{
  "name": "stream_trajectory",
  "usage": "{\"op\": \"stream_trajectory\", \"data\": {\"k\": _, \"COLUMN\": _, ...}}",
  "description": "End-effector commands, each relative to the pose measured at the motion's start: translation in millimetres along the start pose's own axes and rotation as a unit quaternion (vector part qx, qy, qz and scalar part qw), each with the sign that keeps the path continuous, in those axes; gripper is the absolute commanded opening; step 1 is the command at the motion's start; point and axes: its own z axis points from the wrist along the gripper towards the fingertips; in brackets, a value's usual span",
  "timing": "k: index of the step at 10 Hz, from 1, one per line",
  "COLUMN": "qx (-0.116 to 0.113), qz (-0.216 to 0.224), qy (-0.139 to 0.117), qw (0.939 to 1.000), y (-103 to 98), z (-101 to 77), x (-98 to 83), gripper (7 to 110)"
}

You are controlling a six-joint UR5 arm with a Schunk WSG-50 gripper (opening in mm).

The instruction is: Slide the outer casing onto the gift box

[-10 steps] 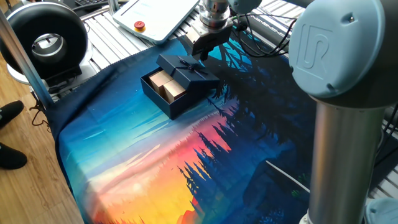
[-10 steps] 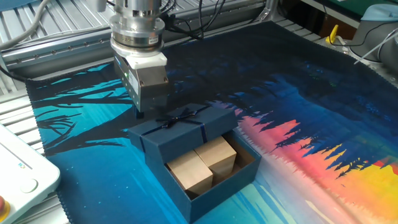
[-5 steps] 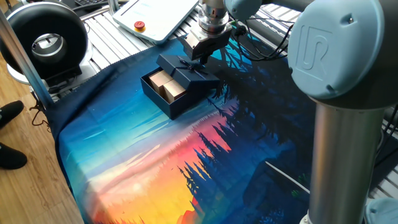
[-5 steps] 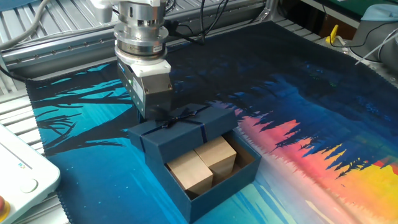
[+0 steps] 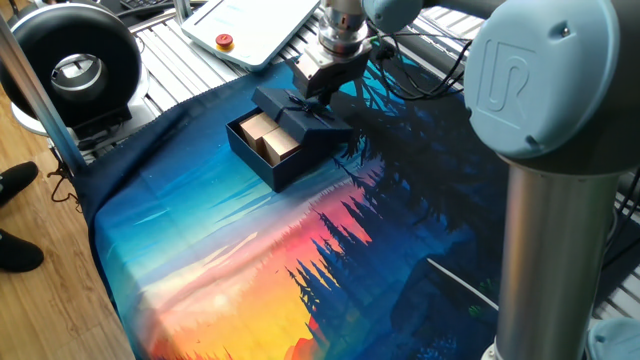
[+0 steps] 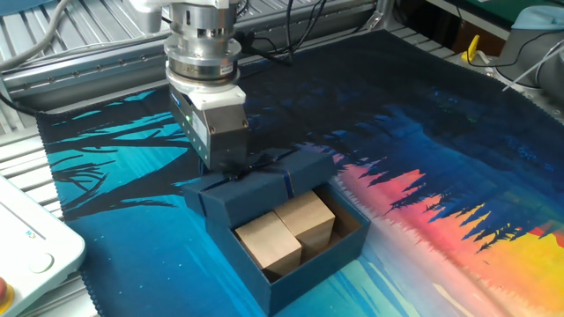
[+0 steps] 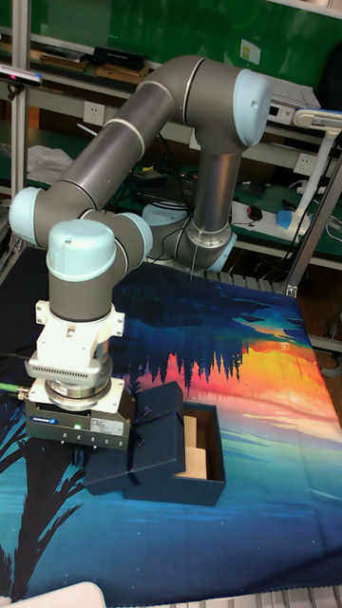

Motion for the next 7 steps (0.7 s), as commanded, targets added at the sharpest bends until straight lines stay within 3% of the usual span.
{"op": "stream_trajectory", "data": {"k": 1, "qx": -0.028, "qz": 0.009, "qy": 0.000, "qw": 0.9996, "y": 12.2, "z": -3.6, "x": -0.4, "gripper": 7}}
{"op": "stream_trajectory", "data": {"k": 5, "qx": -0.042, "qz": 0.008, "qy": -0.004, "qw": 0.9991, "y": 18.1, "z": -4.2, "x": -1.8, "gripper": 7}}
{"op": "stream_trajectory", "data": {"k": 7, "qx": -0.001, "qz": -0.005, "qy": -0.007, "qw": 1.0000, "y": -1.4, "z": -6.0, "x": -4.9, "gripper": 7}}
